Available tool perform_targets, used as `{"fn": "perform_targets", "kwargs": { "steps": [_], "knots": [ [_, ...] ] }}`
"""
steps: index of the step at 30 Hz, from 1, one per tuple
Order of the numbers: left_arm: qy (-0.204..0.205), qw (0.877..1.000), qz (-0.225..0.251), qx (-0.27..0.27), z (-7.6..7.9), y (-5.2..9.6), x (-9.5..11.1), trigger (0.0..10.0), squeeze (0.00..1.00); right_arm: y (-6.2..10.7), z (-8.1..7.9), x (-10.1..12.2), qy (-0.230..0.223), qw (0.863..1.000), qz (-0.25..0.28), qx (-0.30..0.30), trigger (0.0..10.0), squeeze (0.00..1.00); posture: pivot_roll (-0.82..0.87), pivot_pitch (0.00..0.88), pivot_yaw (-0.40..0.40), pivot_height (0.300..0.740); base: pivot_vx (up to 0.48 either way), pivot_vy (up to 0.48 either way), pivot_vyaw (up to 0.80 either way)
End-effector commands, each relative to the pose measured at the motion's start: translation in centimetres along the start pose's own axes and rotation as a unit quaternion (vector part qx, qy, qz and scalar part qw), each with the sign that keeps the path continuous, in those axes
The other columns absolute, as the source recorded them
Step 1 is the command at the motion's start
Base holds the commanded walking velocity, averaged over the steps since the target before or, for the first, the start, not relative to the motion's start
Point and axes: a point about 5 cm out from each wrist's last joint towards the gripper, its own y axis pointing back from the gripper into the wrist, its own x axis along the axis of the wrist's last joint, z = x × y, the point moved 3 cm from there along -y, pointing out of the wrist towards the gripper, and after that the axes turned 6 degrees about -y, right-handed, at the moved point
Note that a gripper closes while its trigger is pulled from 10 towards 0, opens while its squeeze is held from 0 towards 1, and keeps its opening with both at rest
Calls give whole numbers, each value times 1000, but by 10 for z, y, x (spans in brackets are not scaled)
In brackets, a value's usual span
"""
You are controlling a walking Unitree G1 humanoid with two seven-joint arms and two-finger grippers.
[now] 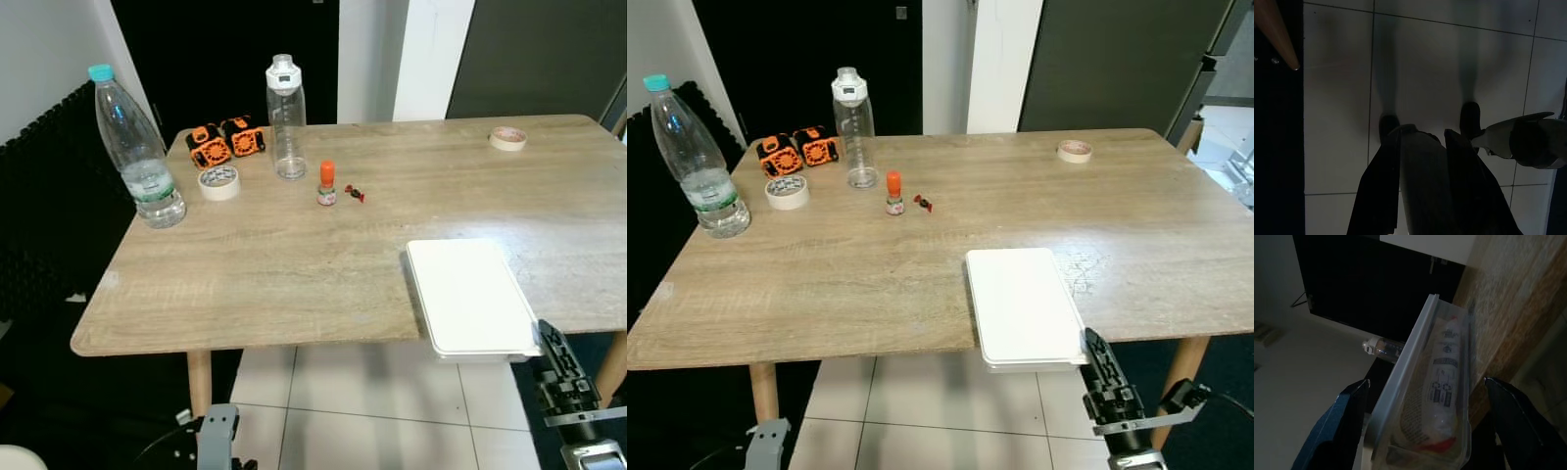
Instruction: Restocking fridge
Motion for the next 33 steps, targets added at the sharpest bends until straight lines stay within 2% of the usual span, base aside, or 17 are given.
{"fn": "perform_targets", "kwargs": {
  "steps": [1,4,8,17,22,33],
  "knots": [
    [-6,1000,-7,3,-4,2,-5,10000,0,-5,2,-5,-11,1000,-14,-8,10000,0,-20,0,5,740,0,0,0],
    [-6,1000,-7,3,-4,2,-5,10000,0,-5,2,-5,-11,1000,-14,-8,10000,0,-20,0,5,740,0,0,0],
    [-6,1000,-8,3,-3,2,-6,10000,0,-7,5,-15,-21,998,-45,-22,10000,0,-19,0,-2,740,0,0,0],
    [-9,1000,-7,1,-3,2,-5,10000,0,-12,8,-24,-22,996,-80,-37,10000,0,-20,0,-5,740,0,0,0],
    [-12,1000,-7,-2,-1,1,-4,10000,0,-21,3,-28,-24,995,-98,-20,10000,0,-20,0,-5,740,0,0,0],
    [-11,1000,-6,-4,1,1,-5,10000,0,-28,-2,-33,-27,992,-119,-7,10000,0,-19,0,-9,740,0,0,0]
  ]
}}
